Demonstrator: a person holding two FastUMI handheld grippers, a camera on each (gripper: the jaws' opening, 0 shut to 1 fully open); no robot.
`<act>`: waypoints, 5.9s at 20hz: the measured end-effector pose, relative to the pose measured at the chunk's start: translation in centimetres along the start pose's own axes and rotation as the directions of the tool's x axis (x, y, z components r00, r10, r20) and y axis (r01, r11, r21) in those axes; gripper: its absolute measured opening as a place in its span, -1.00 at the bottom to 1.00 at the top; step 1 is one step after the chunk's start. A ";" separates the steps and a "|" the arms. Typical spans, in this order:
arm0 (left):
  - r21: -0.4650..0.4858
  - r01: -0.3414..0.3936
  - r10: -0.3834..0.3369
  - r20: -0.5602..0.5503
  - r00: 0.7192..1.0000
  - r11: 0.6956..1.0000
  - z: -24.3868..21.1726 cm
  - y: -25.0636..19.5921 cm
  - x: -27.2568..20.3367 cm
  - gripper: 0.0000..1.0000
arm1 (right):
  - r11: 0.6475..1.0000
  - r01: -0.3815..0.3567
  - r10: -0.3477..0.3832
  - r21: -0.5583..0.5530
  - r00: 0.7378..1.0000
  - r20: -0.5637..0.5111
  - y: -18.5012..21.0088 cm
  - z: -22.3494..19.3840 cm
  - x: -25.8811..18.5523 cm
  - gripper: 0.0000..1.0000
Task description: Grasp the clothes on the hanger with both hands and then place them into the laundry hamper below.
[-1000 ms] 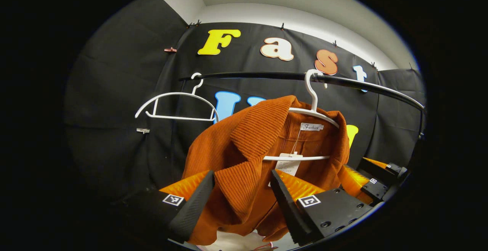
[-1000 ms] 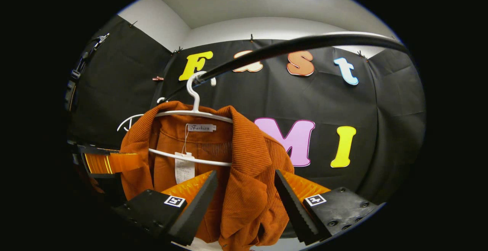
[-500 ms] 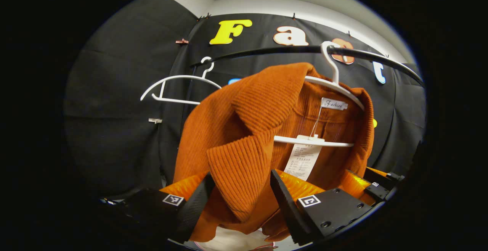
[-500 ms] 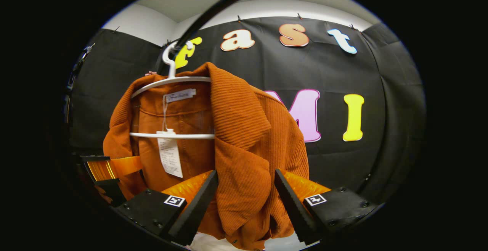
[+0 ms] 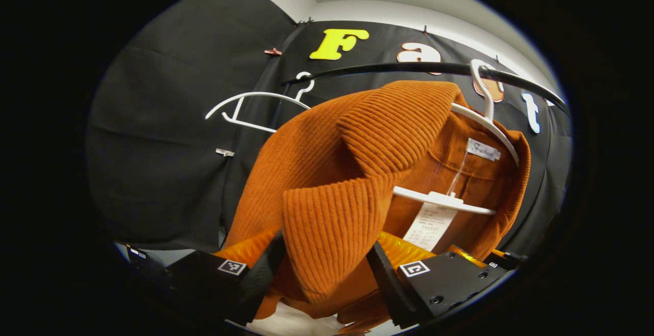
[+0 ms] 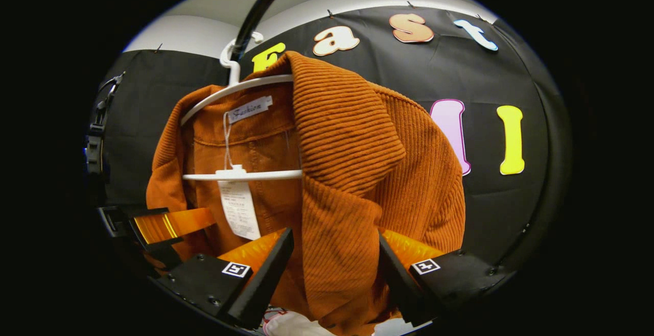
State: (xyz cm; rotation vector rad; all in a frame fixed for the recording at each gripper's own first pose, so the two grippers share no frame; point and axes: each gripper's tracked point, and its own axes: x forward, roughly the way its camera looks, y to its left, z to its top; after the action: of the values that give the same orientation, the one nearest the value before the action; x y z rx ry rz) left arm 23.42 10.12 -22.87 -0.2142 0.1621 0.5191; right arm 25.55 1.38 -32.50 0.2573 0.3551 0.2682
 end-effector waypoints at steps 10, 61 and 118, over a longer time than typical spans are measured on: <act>0.125 0.048 -0.041 -0.060 0.997 0.991 2.3 0.6 -1.5 -0.84 | 0.952 -0.279 0.281 0.127 0.960 0.000 -0.1 2.0 -0.2 -0.71; -0.084 0.220 -0.235 -0.266 0.935 0.972 5.6 7.7 2.0 -0.84 | 0.652 -0.521 0.382 0.550 0.853 0.355 -4.8 16.9 0.6 -0.72; -0.236 -0.391 -0.172 -0.966 0.193 0.890 -28.5 0.8 -10.6 -0.35 | 0.869 0.216 0.298 0.446 0.491 -0.818 3.4 -26.7 -10.2 0.73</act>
State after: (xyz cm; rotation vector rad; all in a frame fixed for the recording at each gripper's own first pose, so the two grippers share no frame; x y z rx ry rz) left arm 11.14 -1.17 -48.32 -1.0303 1.4150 0.4869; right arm 5.65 6.83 -52.60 0.6512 1.4914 0.3438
